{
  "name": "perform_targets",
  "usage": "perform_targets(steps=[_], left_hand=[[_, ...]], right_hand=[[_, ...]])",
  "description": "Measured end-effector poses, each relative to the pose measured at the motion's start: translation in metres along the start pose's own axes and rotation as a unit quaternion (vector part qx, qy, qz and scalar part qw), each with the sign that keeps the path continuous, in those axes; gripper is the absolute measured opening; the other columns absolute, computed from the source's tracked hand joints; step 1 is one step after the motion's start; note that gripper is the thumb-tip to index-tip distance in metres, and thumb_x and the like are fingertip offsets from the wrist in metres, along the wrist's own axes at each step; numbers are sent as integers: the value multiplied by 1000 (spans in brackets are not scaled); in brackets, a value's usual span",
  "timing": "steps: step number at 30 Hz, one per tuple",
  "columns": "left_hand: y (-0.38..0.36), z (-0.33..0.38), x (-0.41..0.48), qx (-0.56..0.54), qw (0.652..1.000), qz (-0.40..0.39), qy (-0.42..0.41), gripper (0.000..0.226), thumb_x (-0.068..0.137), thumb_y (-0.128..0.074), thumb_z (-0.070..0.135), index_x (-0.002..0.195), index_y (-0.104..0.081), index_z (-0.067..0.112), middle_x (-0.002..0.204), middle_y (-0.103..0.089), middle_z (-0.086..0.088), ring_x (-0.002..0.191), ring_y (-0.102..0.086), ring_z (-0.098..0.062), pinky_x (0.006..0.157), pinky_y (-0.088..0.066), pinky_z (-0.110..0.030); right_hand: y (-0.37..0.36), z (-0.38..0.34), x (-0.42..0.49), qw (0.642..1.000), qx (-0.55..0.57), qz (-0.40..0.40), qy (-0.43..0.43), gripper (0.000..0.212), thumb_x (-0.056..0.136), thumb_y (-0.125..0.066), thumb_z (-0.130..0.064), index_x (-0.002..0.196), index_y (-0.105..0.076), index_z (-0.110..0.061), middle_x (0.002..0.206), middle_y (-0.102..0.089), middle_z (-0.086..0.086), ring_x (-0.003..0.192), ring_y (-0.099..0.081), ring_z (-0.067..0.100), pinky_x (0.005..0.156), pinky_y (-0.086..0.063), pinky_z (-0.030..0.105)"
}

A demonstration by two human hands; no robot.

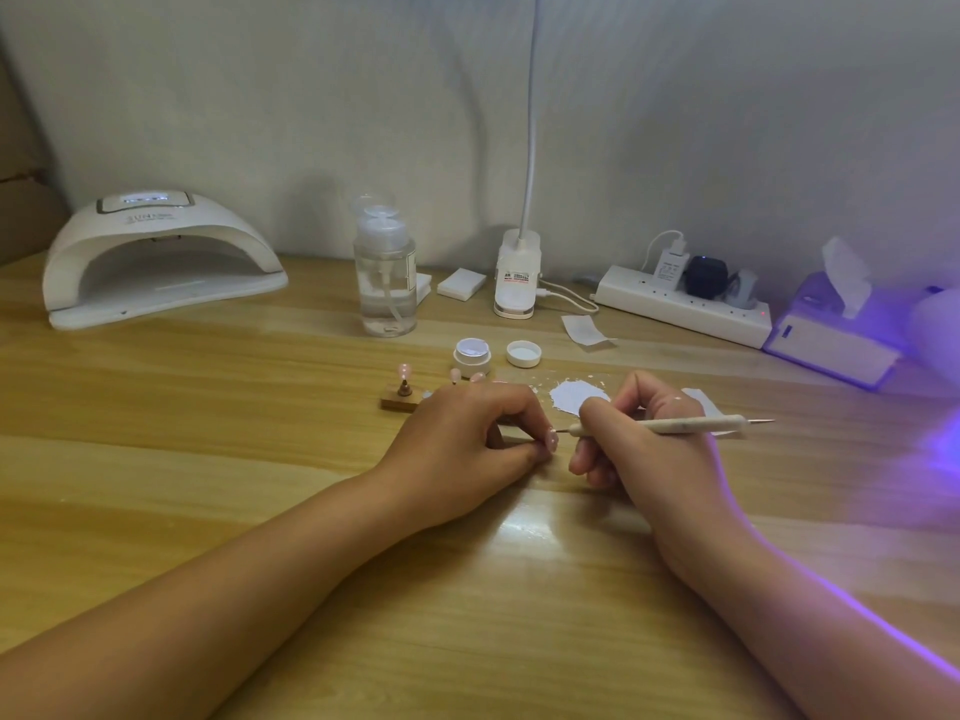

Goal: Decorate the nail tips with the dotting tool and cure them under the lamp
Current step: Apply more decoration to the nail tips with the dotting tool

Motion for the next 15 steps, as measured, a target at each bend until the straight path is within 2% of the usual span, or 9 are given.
perform_targets(steps=[2,5,9,12,15], left_hand=[[0,-1,0,-2,1000,0,2,30,83,-76,23,73,-59,45,75,-61,36,64,-60,-5,86,-29,-3],[-1,-1,1,-6,1000,-1,7,28,83,-76,23,74,-60,45,76,-61,36,63,-60,-5,82,-22,5],[-1,-2,1,-5,1000,-4,9,22,83,-76,23,77,-64,41,75,-61,37,62,-60,-4,81,-22,7],[-1,-2,1,-7,1000,-6,8,17,83,-76,22,80,-67,36,76,-61,36,62,-60,-4,81,-31,-3],[0,-1,0,-2,1000,-8,12,19,83,-75,22,79,-66,37,76,-62,36,65,-60,-5,81,-22,6]], right_hand=[[1,0,0,1000,3,8,2,30,80,-60,-5,59,-45,-19,53,-65,14,40,-51,12,41,-42,17],[3,0,1,1000,-2,22,7,36,80,-60,-6,52,-44,-23,48,-62,12,38,-48,11,40,-40,18],[1,0,1,999,-31,17,4,27,71,-60,-16,50,-45,-24,44,-59,9,38,-45,11,40,-38,18],[0,1,0,999,-38,14,0,24,69,-60,-17,51,-46,-24,45,-59,9,39,-46,11,40,-39,19],[-1,2,0,999,-41,13,-5,18,63,-58,-23,51,-46,-24,45,-60,9,39,-47,11,40,-39,19]])
Point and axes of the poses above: each hand's wrist, its own x-axis towards the middle knuckle, its own y-axis out of the back of the hand, z = x × y, the point moved 6 cm from there along x, towards the middle knuckle
